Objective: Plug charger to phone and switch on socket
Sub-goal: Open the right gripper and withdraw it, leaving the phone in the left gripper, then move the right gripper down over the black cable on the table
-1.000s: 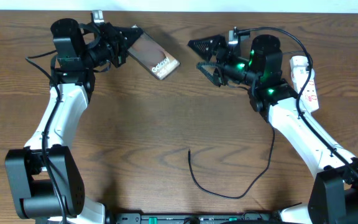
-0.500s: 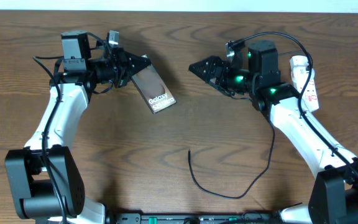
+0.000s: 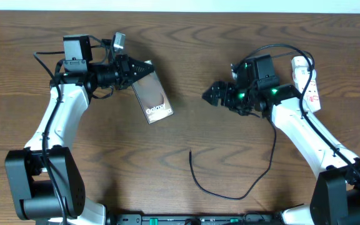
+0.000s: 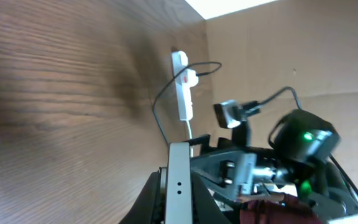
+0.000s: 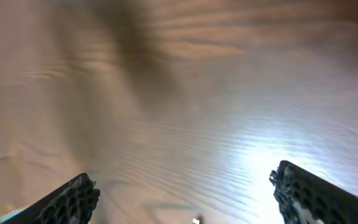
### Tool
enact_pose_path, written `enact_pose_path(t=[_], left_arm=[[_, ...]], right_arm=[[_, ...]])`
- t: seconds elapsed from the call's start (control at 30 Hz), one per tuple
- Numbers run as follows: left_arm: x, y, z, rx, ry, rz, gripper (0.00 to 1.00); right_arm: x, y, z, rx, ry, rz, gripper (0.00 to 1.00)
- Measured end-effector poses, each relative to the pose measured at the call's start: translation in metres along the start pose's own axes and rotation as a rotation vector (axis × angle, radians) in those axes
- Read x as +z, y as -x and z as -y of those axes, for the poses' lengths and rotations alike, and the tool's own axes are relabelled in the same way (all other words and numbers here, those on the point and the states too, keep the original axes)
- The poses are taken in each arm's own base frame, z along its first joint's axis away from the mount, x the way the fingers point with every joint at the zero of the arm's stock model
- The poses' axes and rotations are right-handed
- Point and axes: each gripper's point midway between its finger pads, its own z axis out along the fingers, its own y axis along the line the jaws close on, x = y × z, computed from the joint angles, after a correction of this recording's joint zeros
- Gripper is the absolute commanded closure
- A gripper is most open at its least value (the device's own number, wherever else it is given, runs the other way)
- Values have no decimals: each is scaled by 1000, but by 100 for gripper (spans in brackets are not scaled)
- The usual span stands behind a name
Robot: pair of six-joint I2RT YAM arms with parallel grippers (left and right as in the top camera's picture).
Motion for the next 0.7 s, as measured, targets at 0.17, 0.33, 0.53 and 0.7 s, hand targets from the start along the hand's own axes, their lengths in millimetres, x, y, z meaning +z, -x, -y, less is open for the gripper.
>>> enact_pose_path(t=[0.17, 0.33, 0.53, 0.7], left_arm=[[-17, 4, 5, 3, -65, 6, 93], [-39, 9, -1, -36, -83, 37, 93], [-45, 11, -2, -25, -89, 48, 93], [-53, 14, -5, -25, -89, 65, 93]], right_arm=[[2, -21, 21, -17, -143, -52, 16], [12, -49, 13, -100, -221, -101, 21], [20, -83, 4, -159, -343, -126, 22], [25, -99, -3, -176, -369, -129, 25]])
